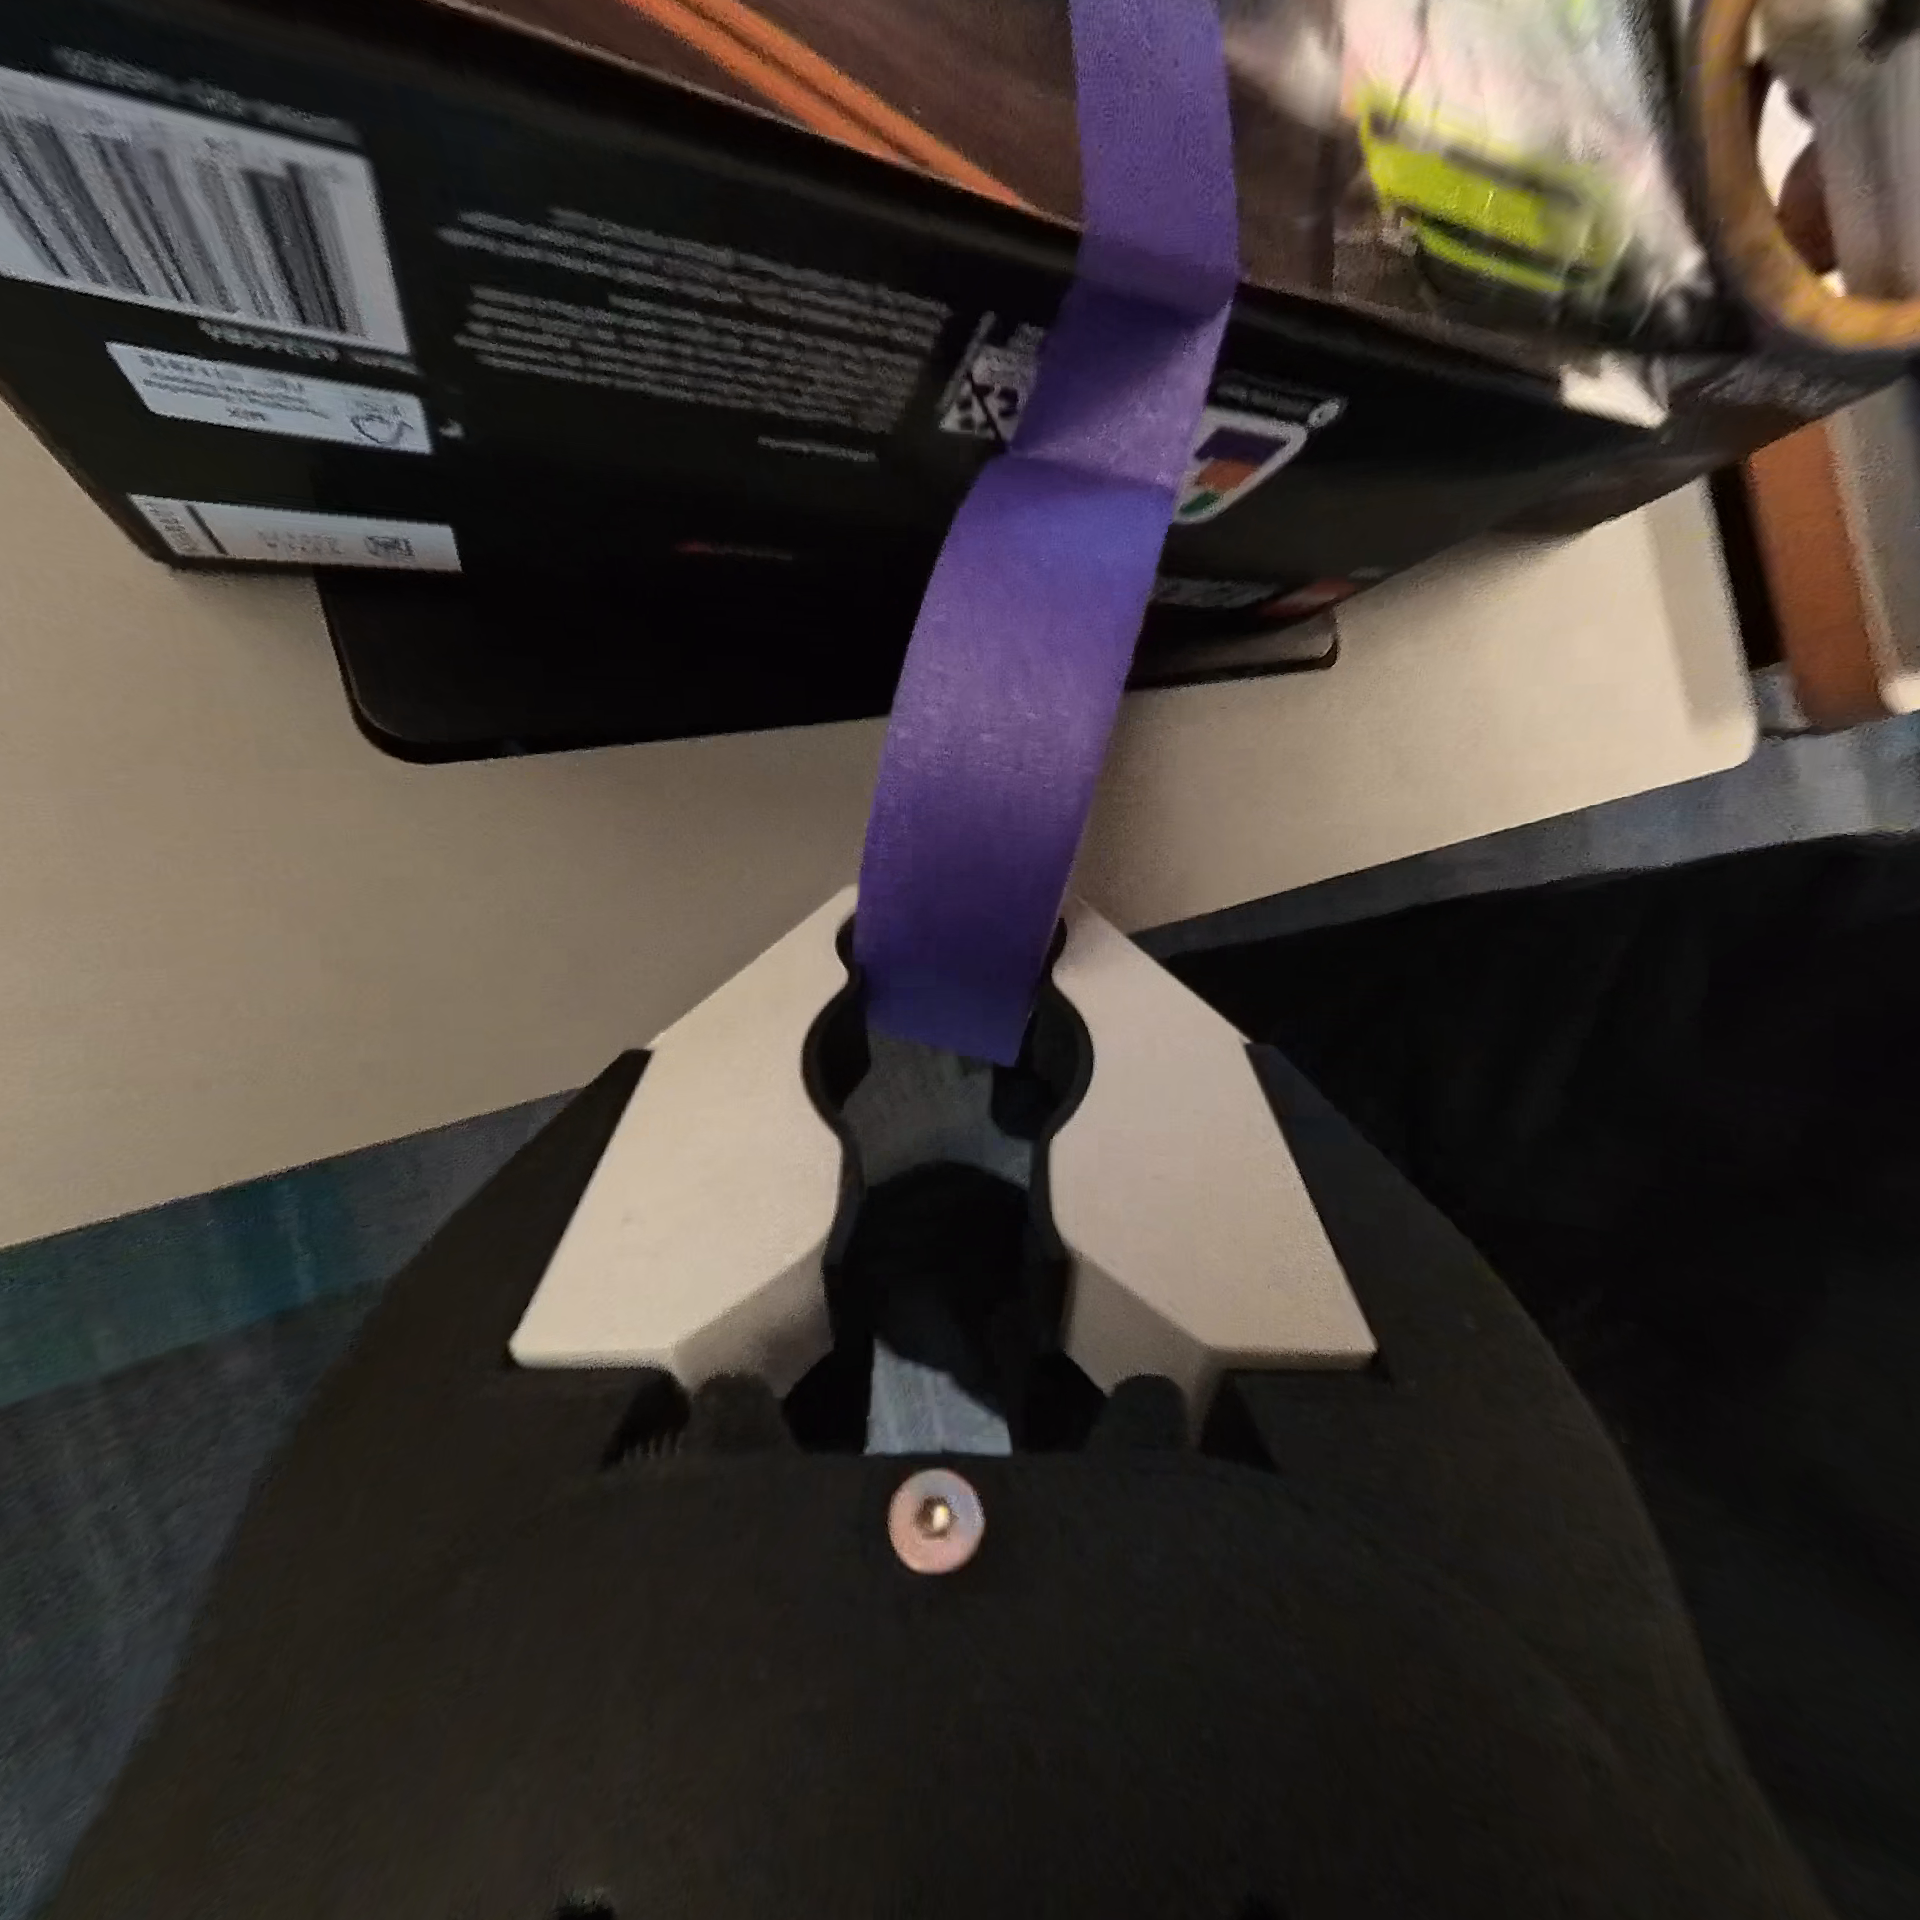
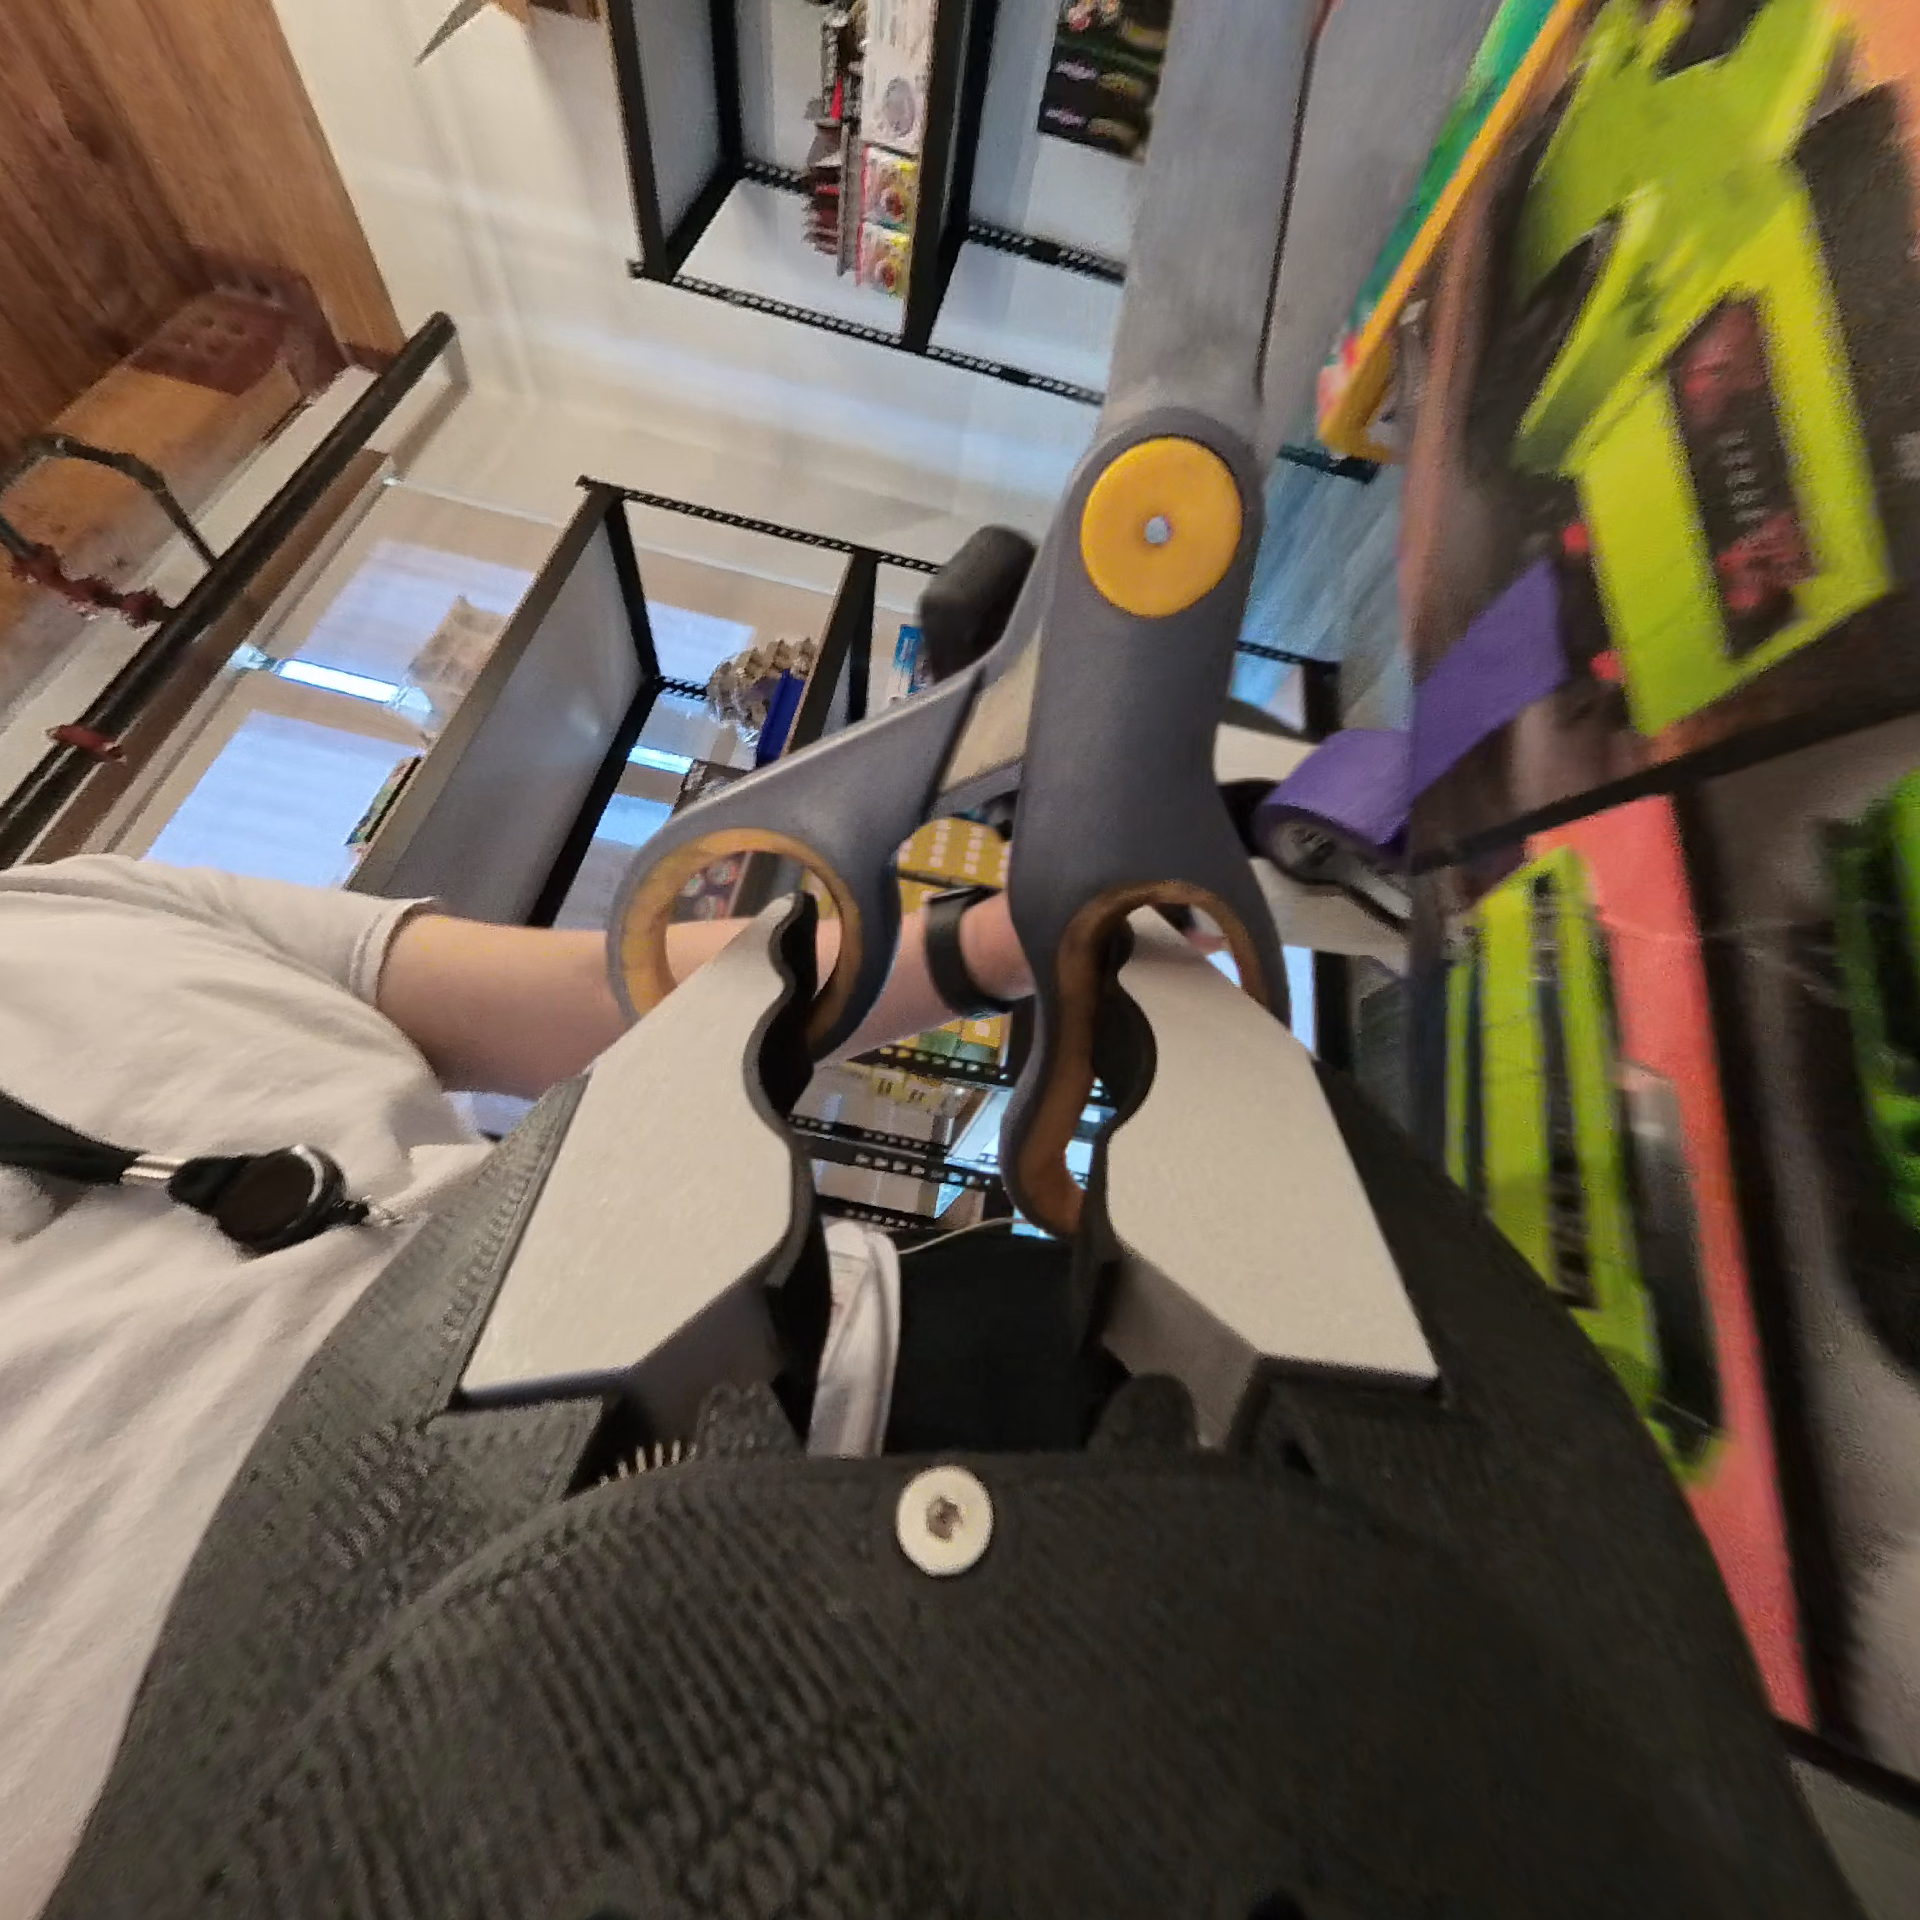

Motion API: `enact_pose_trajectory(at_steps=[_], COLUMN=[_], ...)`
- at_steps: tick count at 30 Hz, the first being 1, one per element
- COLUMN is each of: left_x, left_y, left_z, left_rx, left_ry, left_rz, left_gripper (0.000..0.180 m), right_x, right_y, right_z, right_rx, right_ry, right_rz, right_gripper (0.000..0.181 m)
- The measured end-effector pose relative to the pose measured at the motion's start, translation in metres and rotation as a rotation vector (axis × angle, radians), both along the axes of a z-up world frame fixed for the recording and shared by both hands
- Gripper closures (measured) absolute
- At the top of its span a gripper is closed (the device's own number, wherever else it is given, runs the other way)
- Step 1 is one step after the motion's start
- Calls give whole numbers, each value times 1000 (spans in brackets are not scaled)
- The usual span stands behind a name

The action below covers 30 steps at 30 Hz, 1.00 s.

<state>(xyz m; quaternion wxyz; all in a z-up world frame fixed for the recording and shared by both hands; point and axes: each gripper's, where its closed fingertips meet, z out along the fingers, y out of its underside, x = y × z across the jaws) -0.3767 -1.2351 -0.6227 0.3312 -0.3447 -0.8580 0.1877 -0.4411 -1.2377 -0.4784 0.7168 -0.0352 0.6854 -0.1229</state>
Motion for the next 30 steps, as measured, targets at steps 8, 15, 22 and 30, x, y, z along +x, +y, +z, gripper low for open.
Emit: enact_pose_trajectory(at_steps=[8, 15, 22, 30], left_x=[9, 18, 25, 33], left_y=[8, 4, 8, 3], left_z=[2, 5, 7, 11], left_rx=[78, 77, 58, -10], left_ry=[-305, -539, -667, -765], left_rz=[-68, -137, -140, -180], left_gripper=[156, 156, 156, 155], right_x=[-11, -12, -14, -14], right_y=[-11, -14, -17, -18], right_z=[-33, -33, -33, -33], right_rx=[60, 64, 59, 61], right_ry=[65, 55, 48, 47], right_rz=[-82, -83, -100, -108], right_gripper=[130, 130, 130, 130])
